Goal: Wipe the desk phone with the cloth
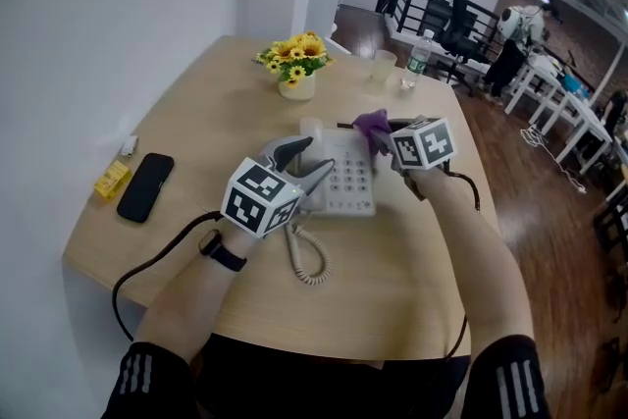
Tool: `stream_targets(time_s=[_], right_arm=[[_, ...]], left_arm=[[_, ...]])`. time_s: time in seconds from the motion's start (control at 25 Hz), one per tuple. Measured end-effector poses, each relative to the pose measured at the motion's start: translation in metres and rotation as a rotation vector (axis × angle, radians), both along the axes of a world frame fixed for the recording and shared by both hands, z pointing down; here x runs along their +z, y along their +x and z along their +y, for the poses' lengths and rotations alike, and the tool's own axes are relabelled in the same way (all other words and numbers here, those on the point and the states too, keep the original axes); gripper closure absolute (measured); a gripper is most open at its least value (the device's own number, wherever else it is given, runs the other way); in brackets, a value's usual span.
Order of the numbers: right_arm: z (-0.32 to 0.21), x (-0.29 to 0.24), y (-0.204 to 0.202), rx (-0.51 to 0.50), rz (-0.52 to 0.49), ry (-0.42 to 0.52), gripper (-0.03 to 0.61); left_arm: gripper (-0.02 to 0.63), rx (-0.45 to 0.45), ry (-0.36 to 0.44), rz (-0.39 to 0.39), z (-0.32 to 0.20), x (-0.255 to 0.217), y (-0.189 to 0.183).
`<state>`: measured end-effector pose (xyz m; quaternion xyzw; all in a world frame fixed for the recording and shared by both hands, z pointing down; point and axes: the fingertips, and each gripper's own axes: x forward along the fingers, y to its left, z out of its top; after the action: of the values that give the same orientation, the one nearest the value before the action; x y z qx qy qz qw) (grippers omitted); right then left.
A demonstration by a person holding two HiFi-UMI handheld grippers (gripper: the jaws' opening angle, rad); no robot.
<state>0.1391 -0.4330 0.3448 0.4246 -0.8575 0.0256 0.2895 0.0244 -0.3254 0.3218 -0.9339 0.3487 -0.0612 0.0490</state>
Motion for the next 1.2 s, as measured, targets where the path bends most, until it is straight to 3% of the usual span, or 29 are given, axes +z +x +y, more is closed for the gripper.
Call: stream_targets(time_s=[0.44, 0.84, 0.96, 1.12, 1.2], right_arm=[[0.099, 0.032, -0.017, -0.198, 0.016, -0.059, 0.5], [0.195, 0.06, -0.016, -0.382, 0.14, -0.118, 0.501], [0.187, 0.028, -0.012, -0.355, 0.109, -0.046, 0.502], [0.126, -0.037, -0.006, -0.21, 0.063, 0.143, 0.5], [0.092, -0.054, -0.01, -0.152, 0.043, 0.181, 0.5]], left_arm=[[0.399, 0.003, 0.013, -0.005, 0.003, -0.003, 0.001], [0.399, 0.011, 0.015, -0.017, 0.005, -0.001, 0.004], [0.399, 0.011, 0.018, -0.015, 0.006, -0.002, 0.005], [0.399, 0.006, 0.02, -0.015, 0.005, -0.002, 0.003], [0.399, 0.008, 0.017, -0.019, 0.005, 0.0, 0.004]])
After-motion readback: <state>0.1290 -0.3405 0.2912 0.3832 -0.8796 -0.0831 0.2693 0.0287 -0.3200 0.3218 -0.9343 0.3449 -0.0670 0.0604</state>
